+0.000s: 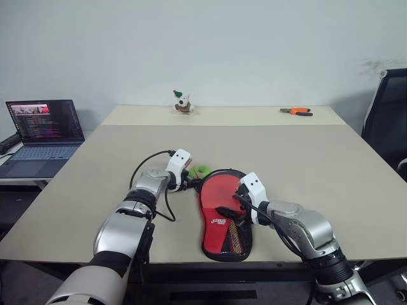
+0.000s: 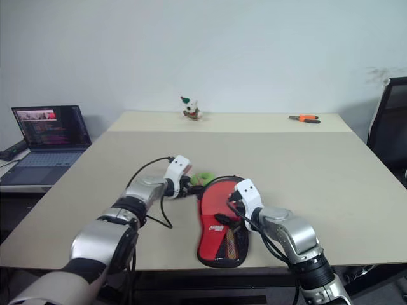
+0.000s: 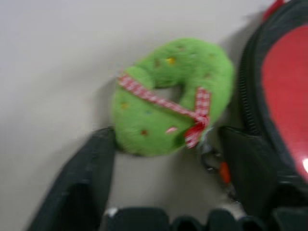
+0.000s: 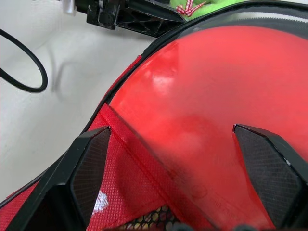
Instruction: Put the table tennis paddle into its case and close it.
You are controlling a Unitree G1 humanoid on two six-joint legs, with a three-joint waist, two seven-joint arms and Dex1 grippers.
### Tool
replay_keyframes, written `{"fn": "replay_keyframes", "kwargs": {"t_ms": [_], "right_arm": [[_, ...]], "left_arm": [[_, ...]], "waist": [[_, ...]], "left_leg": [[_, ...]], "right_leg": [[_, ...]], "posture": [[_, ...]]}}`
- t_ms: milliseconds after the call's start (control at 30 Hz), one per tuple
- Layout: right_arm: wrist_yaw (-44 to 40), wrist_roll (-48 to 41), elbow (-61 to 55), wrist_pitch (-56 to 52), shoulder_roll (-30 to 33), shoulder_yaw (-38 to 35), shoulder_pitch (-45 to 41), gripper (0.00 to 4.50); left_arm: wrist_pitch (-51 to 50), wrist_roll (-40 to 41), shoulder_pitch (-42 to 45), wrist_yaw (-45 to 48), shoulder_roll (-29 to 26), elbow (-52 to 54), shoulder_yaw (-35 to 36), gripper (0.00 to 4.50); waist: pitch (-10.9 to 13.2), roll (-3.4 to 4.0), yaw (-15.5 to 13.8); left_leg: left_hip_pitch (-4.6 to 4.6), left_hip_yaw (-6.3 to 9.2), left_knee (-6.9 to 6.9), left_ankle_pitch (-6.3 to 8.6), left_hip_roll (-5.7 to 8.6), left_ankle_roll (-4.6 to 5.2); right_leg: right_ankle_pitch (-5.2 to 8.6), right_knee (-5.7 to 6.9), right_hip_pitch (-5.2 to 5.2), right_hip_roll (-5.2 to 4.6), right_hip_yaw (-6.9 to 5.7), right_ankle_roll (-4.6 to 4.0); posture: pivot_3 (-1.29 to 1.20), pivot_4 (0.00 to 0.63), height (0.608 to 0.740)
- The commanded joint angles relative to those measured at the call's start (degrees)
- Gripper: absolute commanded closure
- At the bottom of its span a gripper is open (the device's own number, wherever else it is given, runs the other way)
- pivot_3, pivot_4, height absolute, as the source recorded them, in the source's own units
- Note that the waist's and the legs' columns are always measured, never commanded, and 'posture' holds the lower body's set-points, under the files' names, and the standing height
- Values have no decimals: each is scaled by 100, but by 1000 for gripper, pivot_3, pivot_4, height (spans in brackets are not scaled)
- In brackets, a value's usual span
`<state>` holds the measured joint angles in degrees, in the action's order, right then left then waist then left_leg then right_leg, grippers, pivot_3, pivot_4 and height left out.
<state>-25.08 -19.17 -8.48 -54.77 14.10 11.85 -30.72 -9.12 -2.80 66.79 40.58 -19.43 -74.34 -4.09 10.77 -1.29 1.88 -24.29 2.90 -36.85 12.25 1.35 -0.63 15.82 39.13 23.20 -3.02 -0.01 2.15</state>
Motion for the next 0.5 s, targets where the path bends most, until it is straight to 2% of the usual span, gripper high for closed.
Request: {"fn": "replay_keyframes", "kwargs": {"t_ms": [33, 167, 233, 500], "right_arm": [[33, -9, -262, 13, -4, -105, -20, 0], [-6, 53, -260, 149, 48, -24, -63, 0], [7, 81, -215, 201, 6, 13, -126, 0], [3, 437, 510, 224, -125, 408, -100, 0]], "left_arm": [[55, -116, 39, -98, -19, -77, 55, 2416], [62, -122, 19, -116, 0, -80, 111, 3847], [63, -121, 0, -139, 4, -76, 152, 4401], [90, -150, -34, -352, 14, -64, 224, 4457]], "waist": [[0, 0, 5], [0, 0, 4], [0, 0, 4], [-3, -5, 13]], "left_leg": [[0, 1, 0, 0, -1, 0], [1, 3, -3, 0, 0, 0], [1, 3, -6, 0, 0, 0], [17, 1, -9, -1, 0, -1]], "right_leg": [[0, 2, 0, 0, -1, 0], [0, 8, 0, 1, -3, 0], [0, 11, 0, 0, -3, 0], [0, 33, -4, 0, 0, 0]], "posture": [[0, 150, 740], [0, 150, 740], [0, 150, 740], [0, 150, 740]]}}
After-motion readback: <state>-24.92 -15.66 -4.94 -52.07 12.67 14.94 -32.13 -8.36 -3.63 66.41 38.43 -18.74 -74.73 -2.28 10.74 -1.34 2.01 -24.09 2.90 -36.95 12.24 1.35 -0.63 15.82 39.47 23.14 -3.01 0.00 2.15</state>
